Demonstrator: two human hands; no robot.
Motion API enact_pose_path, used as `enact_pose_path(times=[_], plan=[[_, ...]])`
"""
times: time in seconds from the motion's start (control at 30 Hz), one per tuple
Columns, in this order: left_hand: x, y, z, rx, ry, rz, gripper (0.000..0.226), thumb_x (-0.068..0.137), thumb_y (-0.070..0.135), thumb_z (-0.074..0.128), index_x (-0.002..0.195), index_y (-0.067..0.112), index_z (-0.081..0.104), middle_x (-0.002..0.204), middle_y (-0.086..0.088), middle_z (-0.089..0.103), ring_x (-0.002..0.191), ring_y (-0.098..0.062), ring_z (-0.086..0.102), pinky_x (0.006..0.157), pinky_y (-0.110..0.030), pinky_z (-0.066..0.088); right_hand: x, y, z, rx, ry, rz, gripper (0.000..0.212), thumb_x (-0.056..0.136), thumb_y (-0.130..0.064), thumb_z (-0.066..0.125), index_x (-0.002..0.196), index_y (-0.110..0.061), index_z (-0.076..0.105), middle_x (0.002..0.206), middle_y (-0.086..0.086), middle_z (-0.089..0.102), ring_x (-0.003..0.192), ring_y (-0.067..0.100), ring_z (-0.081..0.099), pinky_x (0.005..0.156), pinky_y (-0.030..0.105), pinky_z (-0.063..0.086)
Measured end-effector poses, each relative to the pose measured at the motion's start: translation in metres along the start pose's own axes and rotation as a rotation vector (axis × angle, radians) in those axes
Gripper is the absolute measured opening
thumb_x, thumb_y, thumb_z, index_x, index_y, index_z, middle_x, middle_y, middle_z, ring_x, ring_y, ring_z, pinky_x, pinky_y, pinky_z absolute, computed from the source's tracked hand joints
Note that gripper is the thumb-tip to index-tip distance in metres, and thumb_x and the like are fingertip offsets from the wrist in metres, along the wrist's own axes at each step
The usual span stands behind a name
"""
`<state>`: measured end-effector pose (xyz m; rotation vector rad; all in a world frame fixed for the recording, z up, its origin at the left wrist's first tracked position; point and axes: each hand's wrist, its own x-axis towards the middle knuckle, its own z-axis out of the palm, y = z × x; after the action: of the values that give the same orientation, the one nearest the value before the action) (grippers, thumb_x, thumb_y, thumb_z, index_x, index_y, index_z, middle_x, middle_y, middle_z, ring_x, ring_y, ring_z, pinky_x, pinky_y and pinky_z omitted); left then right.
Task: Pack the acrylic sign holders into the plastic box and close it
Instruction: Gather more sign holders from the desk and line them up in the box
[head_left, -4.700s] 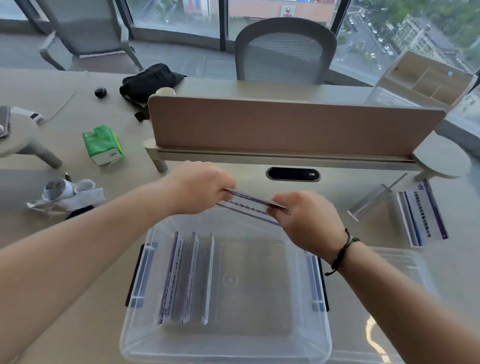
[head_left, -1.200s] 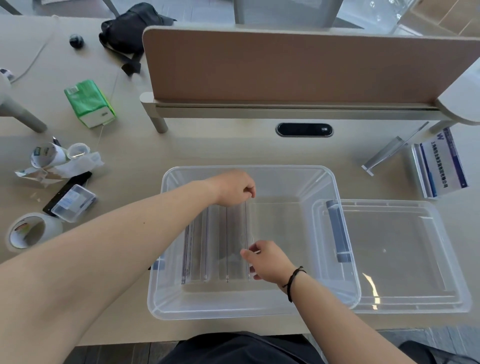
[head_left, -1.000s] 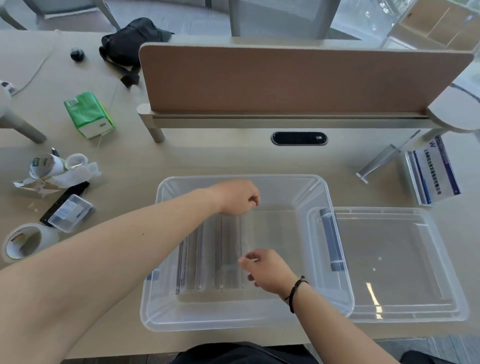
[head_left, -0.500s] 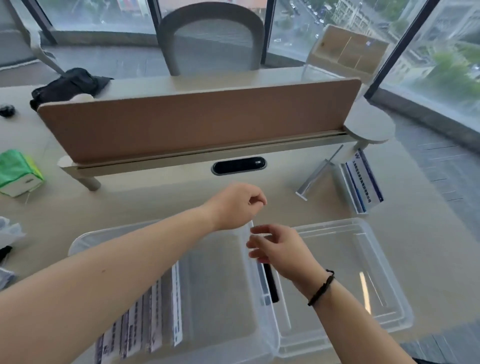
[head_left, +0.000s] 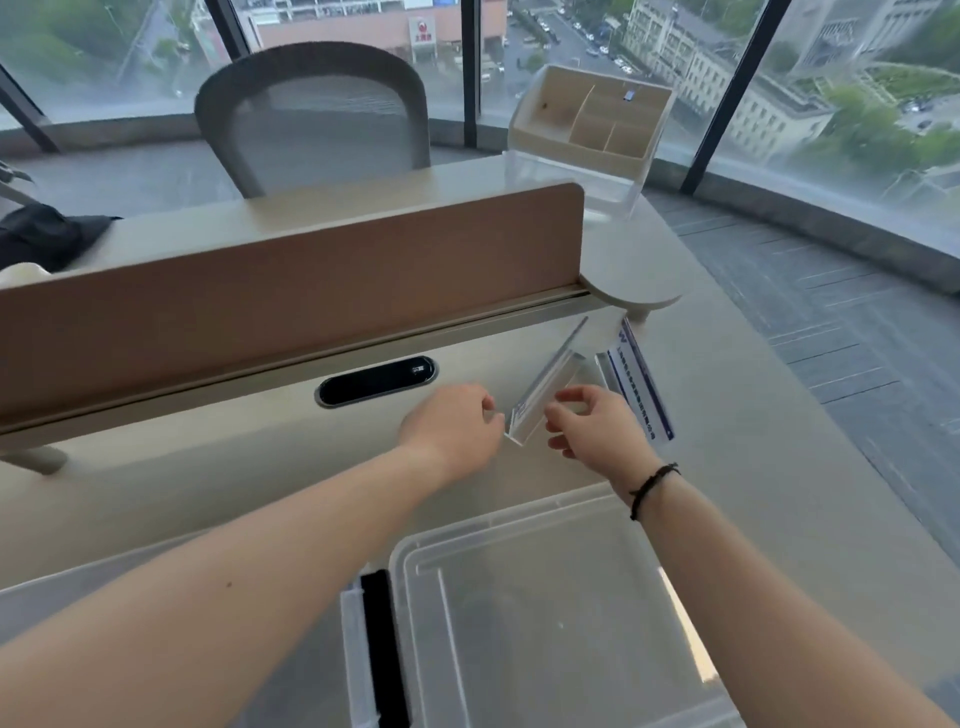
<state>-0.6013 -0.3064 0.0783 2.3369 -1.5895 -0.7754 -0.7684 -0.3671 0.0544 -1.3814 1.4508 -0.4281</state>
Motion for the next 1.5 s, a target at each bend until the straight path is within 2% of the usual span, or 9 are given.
enact_pose_path(times=[0.13, 0.3, 0.5, 0.67, 0.8, 0.87, 1.07, 1.2, 1.5], plan=[[0.025, 0.019, 0.01, -0.02, 0.0, -0.045, 0.042, 0.093, 0.041, 0.053, 0.129, 0.021, 0.06, 0.129, 0.001, 0.064, 0.118, -0.023, 0.059, 0.098, -0.035, 0.049, 0.053, 0.003, -0.01, -0.1, 0.013, -0.038, 0.039, 0.089, -0.029, 0.062, 0.124, -0.014, 0.059, 0.107, 0.01, 0.071, 0.086, 0.023, 0.074, 0.084, 0.045, 0.059], [0.049, 0.026, 0.023, -0.015, -0.011, -0.094, 0.037, 0.092, 0.035, 0.052, 0.122, 0.016, 0.063, 0.122, -0.005, 0.066, 0.111, -0.027, 0.061, 0.095, -0.036, 0.051, 0.099, -0.002, -0.015, -0.388, -0.036, -0.165, 0.041, 0.093, -0.017, 0.051, 0.133, -0.024, 0.054, 0.122, 0.011, 0.066, 0.096, 0.024, 0.064, 0.078, 0.03, 0.052], [0.067, 0.03, 0.036, -0.004, -0.043, -0.127, 0.033, 0.094, 0.035, 0.05, 0.115, 0.013, 0.063, 0.115, -0.006, 0.066, 0.104, -0.028, 0.063, 0.091, -0.04, 0.053, 0.137, -0.008, -0.016, -0.837, -0.126, -0.337, 0.066, 0.083, 0.006, 0.039, 0.134, -0.032, 0.053, 0.16, -0.008, 0.027, 0.129, 0.02, 0.052, 0.095, 0.034, 0.05], [0.081, 0.027, 0.047, -0.006, -0.081, -0.137, 0.034, 0.094, 0.034, 0.051, 0.116, 0.011, 0.063, 0.115, -0.007, 0.067, 0.105, -0.03, 0.064, 0.091, -0.041, 0.053, 0.158, -0.001, -0.022, -1.18, -0.106, -0.501, 0.057, 0.084, 0.002, 0.043, 0.125, -0.033, 0.061, 0.136, -0.003, 0.056, 0.119, 0.025, 0.053, 0.089, 0.038, 0.044], [0.088, 0.024, 0.059, 0.023, -0.119, -0.126, 0.019, 0.091, 0.031, 0.05, 0.082, 0.017, 0.06, 0.087, -0.005, 0.065, 0.08, -0.032, 0.061, 0.064, -0.033, 0.048, 0.166, 0.009, -0.013, -1.13, -0.023, -0.551, 0.036, 0.086, -0.005, 0.052, 0.11, -0.027, 0.069, 0.113, 0.002, 0.062, 0.102, 0.029, 0.058, 0.077, 0.035, 0.042], [0.09, 0.024, 0.064, 0.044, -0.135, -0.123, 0.017, 0.09, 0.027, 0.05, 0.082, 0.018, 0.062, 0.083, -0.006, 0.064, 0.076, -0.032, 0.061, 0.06, -0.031, 0.043, 0.167, 0.013, -0.01, -1.109, -0.003, -0.57, 0.032, 0.086, -0.005, 0.054, 0.105, -0.025, 0.071, 0.108, 0.003, 0.061, 0.095, 0.03, 0.06, 0.071, 0.033, 0.039], [0.086, 0.016, 0.066, 0.137, -0.15, -0.096, 0.011, 0.09, 0.012, 0.053, 0.089, 0.015, 0.063, 0.086, -0.009, 0.063, 0.075, -0.033, 0.061, 0.061, -0.032, 0.042, 0.159, 0.011, -0.011, -1.138, -0.052, -0.661, 0.034, 0.091, -0.007, 0.052, 0.108, -0.029, 0.071, 0.108, 0.001, 0.062, 0.092, 0.028, 0.06, 0.068, 0.03, 0.038], [0.078, 0.01, 0.057, 0.122, -0.141, -0.095, 0.01, 0.091, 0.015, 0.049, 0.088, 0.016, 0.059, 0.087, -0.008, 0.062, 0.075, -0.032, 0.06, 0.061, -0.032, 0.043, 0.144, 0.003, -0.007, -1.086, -0.025, -0.68, 0.03, 0.089, -0.011, 0.059, 0.105, -0.034, 0.07, 0.105, -0.004, 0.062, 0.089, 0.024, 0.056, 0.072, 0.035, 0.046], [0.041, -0.002, 0.017, 0.024, -0.062, -0.053, 0.021, 0.1, 0.027, 0.041, 0.08, 0.022, 0.046, 0.086, -0.009, 0.062, 0.079, -0.033, 0.06, 0.061, -0.032, 0.043, 0.078, -0.045, 0.002, -1.071, 0.055, -0.766, 0.024, 0.09, -0.019, 0.058, 0.101, -0.037, 0.07, 0.103, -0.007, 0.063, 0.092, 0.024, 0.058, 0.076, 0.034, 0.04]])
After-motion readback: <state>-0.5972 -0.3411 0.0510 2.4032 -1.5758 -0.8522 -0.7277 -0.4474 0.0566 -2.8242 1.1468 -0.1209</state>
